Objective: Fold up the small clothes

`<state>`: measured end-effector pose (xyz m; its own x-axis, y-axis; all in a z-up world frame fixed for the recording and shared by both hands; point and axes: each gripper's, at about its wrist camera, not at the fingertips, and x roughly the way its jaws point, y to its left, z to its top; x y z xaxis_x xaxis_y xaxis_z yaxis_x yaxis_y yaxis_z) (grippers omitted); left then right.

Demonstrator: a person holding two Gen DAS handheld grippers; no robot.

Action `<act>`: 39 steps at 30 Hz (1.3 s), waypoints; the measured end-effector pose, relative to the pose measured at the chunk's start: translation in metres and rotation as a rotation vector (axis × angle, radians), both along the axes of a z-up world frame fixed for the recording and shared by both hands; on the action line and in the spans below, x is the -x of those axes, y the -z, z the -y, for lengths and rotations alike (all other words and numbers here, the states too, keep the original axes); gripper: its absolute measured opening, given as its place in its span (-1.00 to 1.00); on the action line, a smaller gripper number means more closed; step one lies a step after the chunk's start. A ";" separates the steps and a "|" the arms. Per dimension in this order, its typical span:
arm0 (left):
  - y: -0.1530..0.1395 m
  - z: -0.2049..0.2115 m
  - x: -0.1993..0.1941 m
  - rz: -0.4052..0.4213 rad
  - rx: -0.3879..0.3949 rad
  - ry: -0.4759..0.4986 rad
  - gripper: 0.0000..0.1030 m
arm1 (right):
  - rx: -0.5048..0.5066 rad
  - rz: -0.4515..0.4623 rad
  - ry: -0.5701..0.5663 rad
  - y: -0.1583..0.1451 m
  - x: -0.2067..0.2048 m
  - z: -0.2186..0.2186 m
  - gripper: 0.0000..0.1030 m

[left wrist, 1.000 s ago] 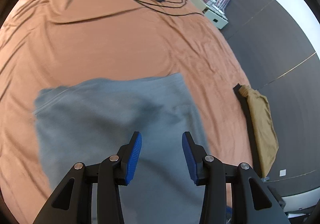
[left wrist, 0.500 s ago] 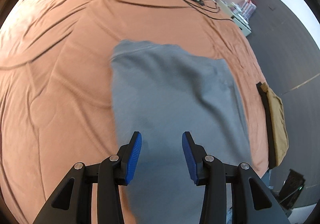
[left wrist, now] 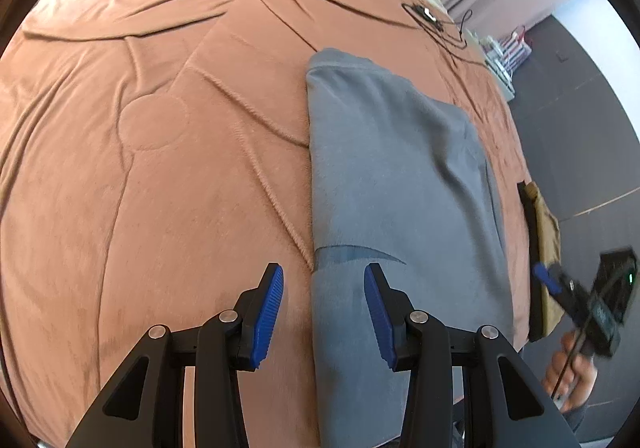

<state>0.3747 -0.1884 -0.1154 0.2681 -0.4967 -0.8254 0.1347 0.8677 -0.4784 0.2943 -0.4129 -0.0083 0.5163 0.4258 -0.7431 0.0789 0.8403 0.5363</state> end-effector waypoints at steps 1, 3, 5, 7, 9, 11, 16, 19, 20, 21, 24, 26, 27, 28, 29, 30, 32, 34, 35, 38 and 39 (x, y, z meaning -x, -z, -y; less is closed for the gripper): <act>0.000 -0.001 0.002 0.004 0.002 -0.004 -0.15 | 0.007 -0.005 -0.012 0.001 -0.012 -0.002 0.06; 0.000 -0.003 0.005 0.011 0.010 -0.016 -0.15 | 0.015 -0.007 -0.027 0.003 -0.030 -0.005 0.02; 0.001 -0.006 0.009 0.016 0.028 -0.029 -0.15 | 0.023 -0.011 -0.039 0.006 -0.047 -0.009 -0.05; 0.001 -0.008 0.010 0.030 0.040 -0.040 -0.15 | 0.039 -0.029 -0.047 0.011 -0.064 -0.012 -0.17; -0.001 -0.008 0.011 0.052 0.045 -0.047 -0.15 | 0.051 -0.042 -0.054 0.015 -0.080 -0.018 -0.18; 0.000 -0.008 0.012 0.055 0.056 -0.059 -0.15 | 0.057 -0.050 -0.064 0.017 -0.094 -0.023 -0.18; 0.006 -0.005 0.011 0.051 0.074 -0.069 -0.15 | 0.086 -0.076 -0.069 0.024 -0.123 -0.030 -0.18; 0.010 -0.003 0.011 0.046 0.076 -0.069 -0.15 | 0.111 -0.091 -0.072 0.030 -0.137 -0.034 -0.18; 0.013 -0.002 0.009 0.038 0.081 -0.071 -0.15 | 0.115 -0.095 -0.073 0.030 -0.138 -0.034 -0.18; 0.015 -0.002 0.008 0.030 0.087 -0.074 -0.15 | 0.120 -0.102 -0.075 0.032 -0.141 -0.036 -0.18; 0.020 -0.002 0.006 0.014 0.073 -0.085 -0.15 | 0.143 -0.119 -0.081 0.038 -0.155 -0.042 -0.18; 0.021 -0.002 0.005 0.006 0.061 -0.086 -0.15 | 0.165 -0.127 -0.086 0.041 -0.161 -0.046 -0.18; 0.021 -0.002 0.005 0.005 0.058 -0.086 -0.15 | 0.184 -0.130 -0.090 0.043 -0.165 -0.050 -0.18; 0.020 -0.002 0.005 0.006 0.055 -0.085 -0.15 | 0.196 -0.131 -0.091 0.043 -0.166 -0.052 -0.18; 0.019 -0.003 0.005 0.009 0.048 -0.088 -0.15 | 0.215 -0.134 -0.096 0.045 -0.169 -0.057 -0.25; 0.018 -0.004 0.005 0.012 0.046 -0.091 -0.15 | 0.232 -0.135 -0.100 0.045 -0.171 -0.061 -0.31; 0.018 -0.006 0.004 0.011 0.049 -0.100 -0.15 | 0.281 -0.139 -0.111 0.048 -0.176 -0.070 -0.64; 0.019 -0.007 0.005 0.005 0.050 -0.102 -0.15 | 0.337 -0.140 -0.123 0.049 -0.178 -0.078 -0.90; 0.020 -0.007 0.005 0.002 0.048 -0.099 -0.15 | 0.362 -0.137 -0.129 0.049 -0.178 -0.081 -0.94; 0.019 -0.006 0.006 0.002 0.050 -0.095 -0.15 | 0.377 -0.111 -0.127 0.043 -0.176 -0.081 -0.97; 0.019 -0.006 0.006 0.003 0.051 -0.093 -0.15 | 0.377 -0.098 -0.113 0.038 -0.174 -0.079 -0.97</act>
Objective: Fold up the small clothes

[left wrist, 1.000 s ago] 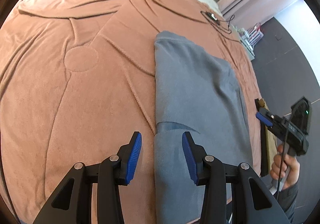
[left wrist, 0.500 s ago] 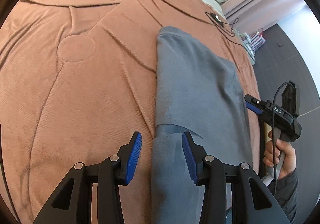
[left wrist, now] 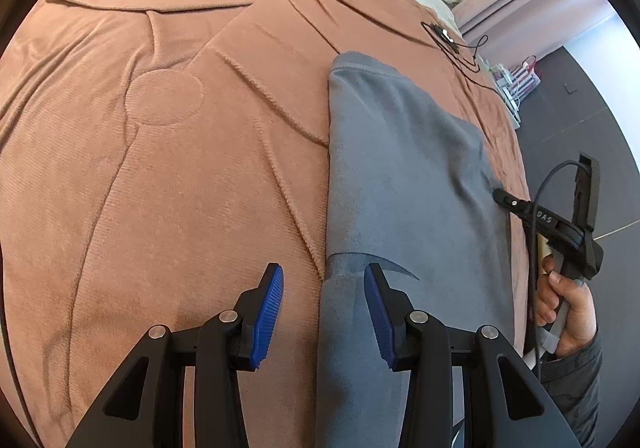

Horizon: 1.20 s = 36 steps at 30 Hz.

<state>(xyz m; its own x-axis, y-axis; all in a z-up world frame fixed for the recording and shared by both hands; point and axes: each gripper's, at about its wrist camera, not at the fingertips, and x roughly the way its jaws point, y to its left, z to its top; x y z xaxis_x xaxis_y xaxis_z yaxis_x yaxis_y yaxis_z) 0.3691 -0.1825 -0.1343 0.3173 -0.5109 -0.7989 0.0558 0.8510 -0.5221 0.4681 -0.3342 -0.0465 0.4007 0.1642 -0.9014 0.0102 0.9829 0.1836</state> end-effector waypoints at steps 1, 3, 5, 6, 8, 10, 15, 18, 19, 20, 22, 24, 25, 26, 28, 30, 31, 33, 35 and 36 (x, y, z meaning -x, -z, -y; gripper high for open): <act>0.000 0.000 -0.001 -0.001 0.001 0.001 -0.15 | -0.010 0.010 0.013 -0.003 0.003 0.003 -0.97; 0.001 0.001 -0.001 -0.008 0.005 0.005 -0.15 | -0.036 0.017 0.047 -0.006 0.007 0.010 -0.97; 0.002 0.002 -0.002 -0.016 0.007 0.008 -0.15 | -0.029 0.006 0.084 -0.001 0.011 0.015 -0.97; 0.002 0.002 -0.001 -0.020 0.008 0.010 -0.15 | -0.027 -0.010 0.092 0.004 0.011 0.015 -0.96; 0.002 0.002 0.001 -0.025 0.008 0.016 -0.15 | -0.045 -0.042 0.105 0.013 0.010 0.015 -0.92; 0.003 0.001 0.002 -0.031 0.007 0.019 -0.15 | -0.052 -0.046 0.120 0.009 0.011 0.018 -0.75; 0.005 0.000 0.006 -0.051 0.013 0.028 -0.15 | -0.094 -0.017 0.140 -0.006 0.022 0.026 0.01; 0.007 0.003 0.008 -0.072 0.021 0.045 -0.15 | -0.140 -0.016 0.122 -0.009 0.038 0.035 0.01; 0.007 0.004 0.009 -0.078 0.025 0.049 -0.15 | -0.159 -0.025 0.115 -0.009 0.043 0.040 0.01; 0.008 0.004 0.010 -0.083 0.027 0.051 -0.15 | -0.180 -0.033 0.107 -0.008 0.048 0.042 0.01; 0.010 0.005 0.014 -0.099 0.031 0.060 -0.15 | -0.219 -0.052 0.090 -0.005 0.061 0.046 0.01; 0.012 0.006 0.018 -0.116 0.039 0.070 -0.15 | -0.245 -0.073 0.080 -0.001 0.073 0.048 0.01; 0.013 0.007 0.019 -0.121 0.042 0.075 -0.15 | -0.259 -0.082 0.076 0.001 0.079 0.050 0.01; 0.014 0.007 0.022 -0.128 0.046 0.080 -0.15 | -0.271 -0.088 0.074 0.003 0.085 0.051 0.01; 0.015 0.008 0.025 -0.137 0.050 0.086 -0.15 | -0.284 -0.108 0.070 0.008 0.099 0.056 0.01; 0.016 0.009 0.028 -0.146 0.047 0.094 -0.15 | -0.298 -0.119 0.067 0.011 0.111 0.061 0.01; 0.015 0.009 0.030 -0.148 0.042 0.097 -0.15 | -0.306 -0.122 0.067 0.012 0.114 0.064 0.01; 0.015 0.007 0.034 -0.153 0.039 0.101 -0.15 | -0.322 -0.125 0.072 0.013 0.125 0.066 0.01; 0.014 0.006 0.040 -0.158 0.034 0.103 -0.15 | -0.364 -0.119 0.079 0.014 0.137 0.073 0.01; 0.014 0.005 0.042 -0.160 0.034 0.103 -0.15 | -0.377 -0.118 0.081 0.013 0.141 0.074 0.01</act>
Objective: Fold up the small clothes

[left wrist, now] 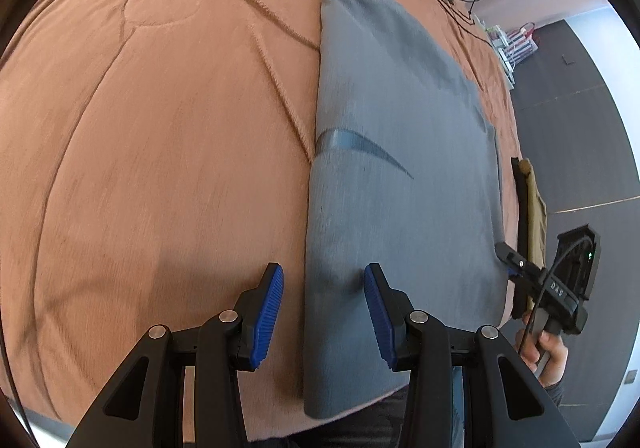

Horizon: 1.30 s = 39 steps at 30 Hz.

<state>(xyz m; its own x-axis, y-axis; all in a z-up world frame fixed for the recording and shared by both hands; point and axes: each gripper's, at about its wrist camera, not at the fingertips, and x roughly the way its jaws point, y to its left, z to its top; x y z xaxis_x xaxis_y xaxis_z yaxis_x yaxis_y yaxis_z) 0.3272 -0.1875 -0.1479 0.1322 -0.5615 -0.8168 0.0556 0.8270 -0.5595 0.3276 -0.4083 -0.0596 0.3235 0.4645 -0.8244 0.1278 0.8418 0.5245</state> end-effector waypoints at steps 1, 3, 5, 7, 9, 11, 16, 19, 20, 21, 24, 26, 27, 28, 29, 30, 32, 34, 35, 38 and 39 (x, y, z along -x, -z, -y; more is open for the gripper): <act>0.000 -0.001 0.003 -0.001 -0.003 -0.001 -0.15 | -0.011 0.003 0.001 0.000 0.006 0.001 0.01; 0.000 -0.001 0.005 -0.005 -0.008 0.000 -0.15 | -0.030 0.006 -0.007 0.001 0.014 0.003 0.01; 0.001 -0.003 0.009 -0.015 -0.005 -0.002 -0.15 | -0.067 0.001 -0.019 0.002 0.022 0.006 0.01; 0.002 -0.003 0.013 -0.027 0.004 -0.002 -0.15 | -0.077 -0.009 -0.029 0.005 0.029 0.009 0.01; 0.004 -0.005 0.015 -0.037 0.016 -0.002 -0.15 | -0.097 -0.015 -0.031 0.007 0.032 0.014 0.01; 0.005 -0.008 0.018 -0.041 0.027 -0.009 -0.15 | -0.108 -0.015 -0.034 0.009 0.035 0.020 0.01; 0.009 -0.006 0.018 -0.052 0.039 -0.016 -0.15 | -0.096 -0.015 -0.030 0.013 0.033 0.023 0.01; 0.010 -0.004 0.017 -0.062 0.042 -0.018 -0.16 | -0.079 -0.002 -0.021 0.013 0.031 0.013 0.01; 0.009 -0.003 0.018 -0.060 0.038 -0.014 -0.18 | -0.075 0.004 -0.015 0.013 0.029 0.013 0.01; 0.009 -0.001 0.019 -0.059 0.036 -0.007 -0.22 | -0.072 0.008 -0.009 0.014 0.029 0.008 0.01; 0.009 0.004 0.023 -0.071 0.053 0.027 -0.59 | -0.049 0.013 -0.003 0.014 0.030 -0.006 -0.20; 0.008 0.002 0.025 -0.063 0.066 0.023 -0.80 | -0.043 0.014 -0.011 0.012 0.031 -0.014 -0.48; 0.006 0.000 0.025 -0.060 0.079 0.019 -0.81 | -0.040 0.016 -0.013 0.010 0.033 -0.017 -0.55; 0.004 -0.003 0.026 -0.055 0.088 0.013 -0.83 | -0.044 0.018 -0.014 0.008 0.034 -0.018 -0.65; 0.000 -0.006 0.027 -0.048 0.098 0.013 -0.84 | -0.052 0.021 -0.011 0.006 0.035 -0.021 -0.68; -0.003 -0.008 0.028 -0.041 0.104 0.014 -0.84 | -0.065 0.027 -0.005 0.004 0.037 -0.022 -0.70; -0.014 -0.013 0.028 -0.014 0.107 0.029 -0.84 | -0.086 0.037 0.004 0.001 0.042 -0.023 -0.72; -0.025 -0.017 0.029 0.015 0.102 0.043 -0.85 | -0.098 0.040 0.005 0.000 0.045 -0.024 -0.73; -0.030 -0.019 0.029 0.026 0.099 0.046 -0.85 | -0.102 0.040 0.003 -0.001 0.047 -0.025 -0.74; -0.041 -0.025 0.030 0.053 0.084 0.055 -0.85 | -0.128 0.044 -0.001 -0.001 0.051 -0.029 -0.75; -0.042 -0.027 0.031 0.057 0.080 0.059 -0.85 | -0.133 0.045 -0.005 -0.001 0.053 -0.031 -0.75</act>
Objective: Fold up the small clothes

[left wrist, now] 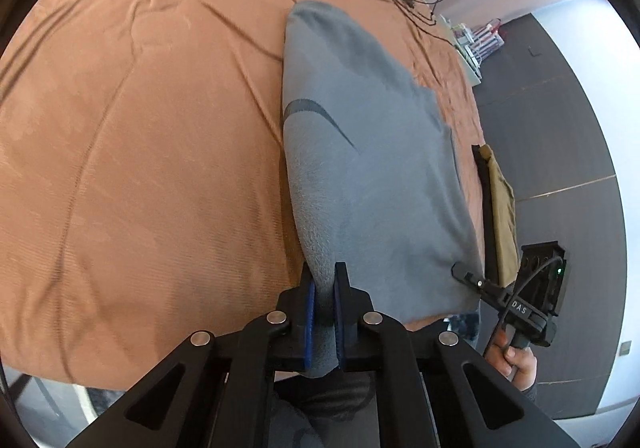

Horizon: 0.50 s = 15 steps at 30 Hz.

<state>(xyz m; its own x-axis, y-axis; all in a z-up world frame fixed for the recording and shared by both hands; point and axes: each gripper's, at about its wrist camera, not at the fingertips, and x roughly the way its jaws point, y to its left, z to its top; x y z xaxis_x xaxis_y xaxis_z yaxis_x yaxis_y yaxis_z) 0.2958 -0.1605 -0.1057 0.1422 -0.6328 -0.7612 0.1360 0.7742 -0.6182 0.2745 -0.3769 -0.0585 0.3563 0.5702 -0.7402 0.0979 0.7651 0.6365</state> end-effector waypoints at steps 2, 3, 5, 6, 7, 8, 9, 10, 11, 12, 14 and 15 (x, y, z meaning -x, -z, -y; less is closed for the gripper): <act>-0.002 -0.003 0.003 0.005 -0.012 0.007 -0.85 | -0.007 0.005 -0.009 0.000 0.006 -0.002 -0.76; -0.002 -0.005 0.005 0.006 -0.017 0.008 -0.85 | -0.010 0.006 -0.012 0.001 0.009 -0.004 -0.76; -0.001 -0.012 0.009 0.002 -0.023 0.011 -0.85 | -0.017 0.004 -0.018 0.003 0.011 -0.004 -0.76; 0.000 -0.013 0.011 0.000 -0.024 0.013 -0.85 | -0.023 0.001 -0.018 0.005 0.013 -0.005 -0.76; 0.002 -0.015 0.014 -0.005 -0.029 0.017 -0.85 | -0.027 -0.002 -0.017 0.007 0.016 -0.006 -0.76; 0.003 -0.018 0.015 -0.010 -0.033 0.021 -0.85 | -0.030 -0.004 -0.015 0.008 0.018 -0.006 -0.76; 0.005 -0.018 0.017 -0.016 -0.038 0.022 -0.85 | -0.031 -0.006 -0.013 0.009 0.019 -0.005 -0.76; 0.007 -0.018 0.017 -0.021 -0.042 0.018 -0.83 | -0.032 -0.011 -0.013 0.010 0.019 -0.005 -0.76; 0.010 -0.019 0.016 -0.023 -0.051 0.007 -0.81 | -0.032 -0.018 -0.013 0.012 0.018 -0.005 -0.73; 0.011 -0.018 0.015 -0.025 -0.065 -0.002 -0.80 | -0.032 -0.027 -0.011 0.014 0.017 -0.004 -0.69; 0.014 -0.017 0.007 -0.034 -0.080 -0.025 -0.73 | -0.032 -0.036 0.001 0.015 0.014 0.000 -0.42; 0.014 -0.018 0.005 -0.034 -0.077 -0.033 -0.65 | -0.035 -0.045 0.012 0.017 0.012 0.004 -0.31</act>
<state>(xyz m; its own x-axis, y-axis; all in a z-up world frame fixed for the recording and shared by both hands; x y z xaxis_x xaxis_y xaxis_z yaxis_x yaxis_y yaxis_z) 0.2910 -0.1427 -0.1195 0.1357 -0.5679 -0.8118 0.0894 0.8231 -0.5608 0.2627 -0.3809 -0.0756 0.3304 0.5918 -0.7353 0.1359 0.7411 0.6575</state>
